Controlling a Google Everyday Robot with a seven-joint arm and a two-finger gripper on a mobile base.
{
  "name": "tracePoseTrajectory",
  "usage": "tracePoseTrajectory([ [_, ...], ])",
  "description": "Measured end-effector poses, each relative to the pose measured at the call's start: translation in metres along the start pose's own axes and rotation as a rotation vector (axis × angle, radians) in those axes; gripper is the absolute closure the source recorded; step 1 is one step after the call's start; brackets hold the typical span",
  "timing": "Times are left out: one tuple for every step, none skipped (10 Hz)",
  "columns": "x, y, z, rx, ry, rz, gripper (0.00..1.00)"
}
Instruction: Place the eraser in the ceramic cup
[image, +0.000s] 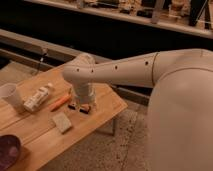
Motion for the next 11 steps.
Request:
tracePoseTrajectory([
  [0.000,-0.003,0.002,0.028,0.028,-0.094,0.35],
  [-0.005,-0.002,0.005,0.059,0.061,-0.235,0.35],
  [-0.007,-0.003,0.006,0.072,0.071,-0.290,0.35],
  [-0.016,-0.004,0.007,0.096,0.079,-0.390,0.35],
  [-0.031,-0.005,0.008,0.134,0.067,-0.507,0.35],
  [-0.047,-0.003,0.009,0.168,0.048,-0.609,0.35],
  [-0.061,-0.001,0.011,0.190,0.029,-0.687,0.35],
  [-0.071,-0.002,0.016,0.202,0.014,-0.741,0.35],
  [-0.076,-0.003,0.019,0.204,0.001,-0.774,0.35],
  [-0.080,-0.004,0.022,0.197,-0.011,-0.800,0.35],
  [-0.082,-0.008,0.027,0.169,-0.025,-0.821,0.35],
])
